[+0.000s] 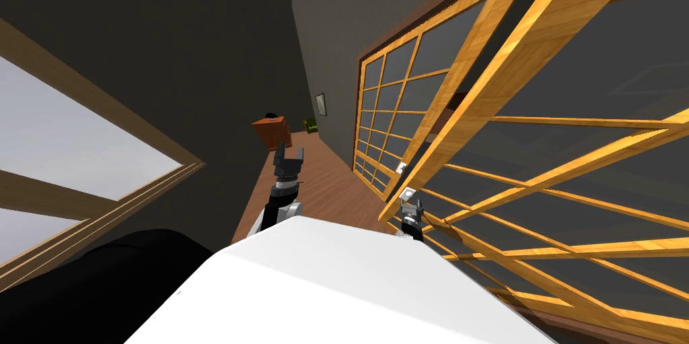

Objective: Pull the door open

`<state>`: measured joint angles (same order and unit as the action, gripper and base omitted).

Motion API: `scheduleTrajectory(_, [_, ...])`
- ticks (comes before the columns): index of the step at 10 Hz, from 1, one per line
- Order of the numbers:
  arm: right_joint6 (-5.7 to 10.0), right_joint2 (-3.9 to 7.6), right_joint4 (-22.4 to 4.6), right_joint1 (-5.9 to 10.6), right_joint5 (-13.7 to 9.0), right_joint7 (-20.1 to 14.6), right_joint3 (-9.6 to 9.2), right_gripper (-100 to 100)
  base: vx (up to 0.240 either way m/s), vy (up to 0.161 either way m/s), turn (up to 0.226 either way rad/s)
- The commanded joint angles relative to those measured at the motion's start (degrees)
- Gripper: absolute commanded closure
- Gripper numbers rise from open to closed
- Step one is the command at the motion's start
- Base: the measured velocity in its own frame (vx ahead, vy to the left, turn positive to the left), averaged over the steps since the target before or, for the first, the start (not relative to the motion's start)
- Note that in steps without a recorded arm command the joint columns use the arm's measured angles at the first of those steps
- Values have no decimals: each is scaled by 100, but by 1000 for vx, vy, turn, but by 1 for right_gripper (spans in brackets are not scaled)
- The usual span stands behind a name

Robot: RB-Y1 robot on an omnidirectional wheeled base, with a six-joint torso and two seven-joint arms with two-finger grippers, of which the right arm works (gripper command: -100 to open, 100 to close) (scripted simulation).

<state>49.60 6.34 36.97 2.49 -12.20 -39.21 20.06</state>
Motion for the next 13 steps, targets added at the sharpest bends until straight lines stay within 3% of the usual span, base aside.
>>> scheduleTrajectory(1, [4, -22, -17, 40, -110, -286, -43, -100, -63, -13, 44])
scheduleTrajectory(2, [4, -22, -17, 40, -110, -321, -43, -100, -47, -11, 21])
scheduleTrajectory(4, [1, -56, -47, 112, -301, -698, -119, -100, -61, -19, 61])
scheduleTrajectory(13, [-3, -142, -117, 284, -760, -1985, -300, -100, -54, -11, 39])
